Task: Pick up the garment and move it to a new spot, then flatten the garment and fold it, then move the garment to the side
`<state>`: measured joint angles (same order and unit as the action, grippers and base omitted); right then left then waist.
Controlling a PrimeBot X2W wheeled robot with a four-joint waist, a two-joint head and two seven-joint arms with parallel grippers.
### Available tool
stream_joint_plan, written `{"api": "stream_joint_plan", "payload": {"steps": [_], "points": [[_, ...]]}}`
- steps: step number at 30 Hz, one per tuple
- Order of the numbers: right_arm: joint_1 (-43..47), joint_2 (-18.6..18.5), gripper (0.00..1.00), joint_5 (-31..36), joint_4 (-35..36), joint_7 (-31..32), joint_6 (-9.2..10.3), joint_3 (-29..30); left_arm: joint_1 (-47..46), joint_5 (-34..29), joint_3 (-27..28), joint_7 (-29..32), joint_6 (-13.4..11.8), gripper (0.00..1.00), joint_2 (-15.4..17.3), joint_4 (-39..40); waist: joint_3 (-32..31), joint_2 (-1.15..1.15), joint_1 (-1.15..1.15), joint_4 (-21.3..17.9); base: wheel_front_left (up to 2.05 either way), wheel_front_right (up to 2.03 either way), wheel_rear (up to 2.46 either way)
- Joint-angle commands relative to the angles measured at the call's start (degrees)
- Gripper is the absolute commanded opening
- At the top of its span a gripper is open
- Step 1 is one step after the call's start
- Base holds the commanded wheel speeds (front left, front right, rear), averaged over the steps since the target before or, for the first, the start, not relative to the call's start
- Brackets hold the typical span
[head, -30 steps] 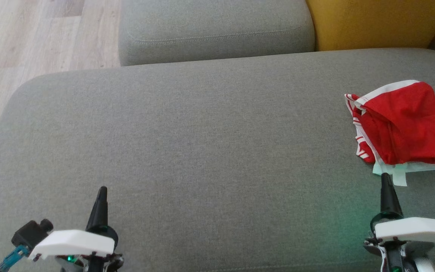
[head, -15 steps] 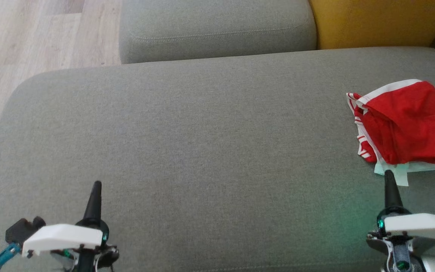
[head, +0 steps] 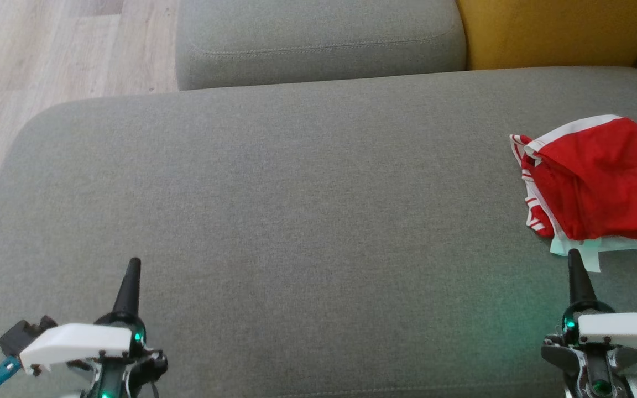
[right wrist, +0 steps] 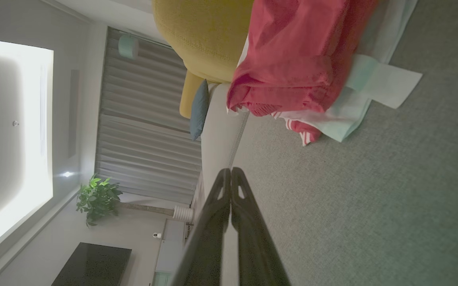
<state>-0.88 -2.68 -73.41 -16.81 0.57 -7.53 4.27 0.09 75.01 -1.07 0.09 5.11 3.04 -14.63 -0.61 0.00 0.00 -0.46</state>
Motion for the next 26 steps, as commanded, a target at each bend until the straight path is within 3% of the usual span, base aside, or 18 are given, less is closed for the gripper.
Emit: {"api": "stream_joint_plan", "payload": {"steps": [1,26], "points": [[-3.68,-0.89,0.0,-2.19,2.37,0.6,0.03,-0.58,-3.75,1.97,2.25,0.68,0.64,0.0,0.85,1.64,0.05,0.0,0.0,0.03,0.0,0.0,0.0],[-5.04,-0.86,0.0,-17.49,2.78,4.67,0.04,1.14,-5.88,16.42,5.73,4.74,2.17,0.0,0.86,0.75,0.7,0.0,0.0,0.41,0.0,0.0,0.0]]}}
